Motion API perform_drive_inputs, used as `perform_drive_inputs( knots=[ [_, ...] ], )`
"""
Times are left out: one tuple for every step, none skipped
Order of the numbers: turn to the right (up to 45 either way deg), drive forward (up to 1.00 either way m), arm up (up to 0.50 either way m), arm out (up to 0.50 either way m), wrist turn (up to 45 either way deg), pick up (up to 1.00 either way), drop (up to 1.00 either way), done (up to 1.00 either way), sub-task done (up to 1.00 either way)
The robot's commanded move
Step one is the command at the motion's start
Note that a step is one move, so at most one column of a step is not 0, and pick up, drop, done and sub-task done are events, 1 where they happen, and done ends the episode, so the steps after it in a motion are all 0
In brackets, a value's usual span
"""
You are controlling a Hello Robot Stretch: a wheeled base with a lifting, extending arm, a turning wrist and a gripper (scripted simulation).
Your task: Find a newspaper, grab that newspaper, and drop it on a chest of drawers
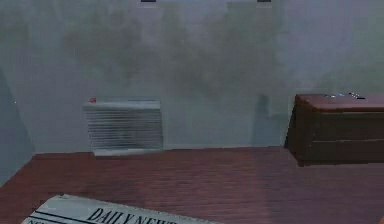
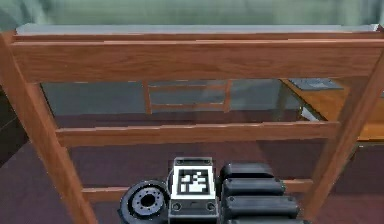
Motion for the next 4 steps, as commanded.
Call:
perform_drive_inputs(
  knots=[
    [0.0, 0.50, 0.00, 0.00, 0.0, 0.00, 0.00, 0.00, 0.00],
    [39.0, 0.00, 0.00, 0.00, 0.0, 0.00, 0.00, 0.00, 0.00],
    [0.0, 0.60, 0.00, 0.00, 0.0, 0.00, 0.00, 0.00, 0.00],
    [36.0, 0.00, 0.00, 0.00, 0.0, 0.00, 0.00, 0.00, 0.00]
  ],
)
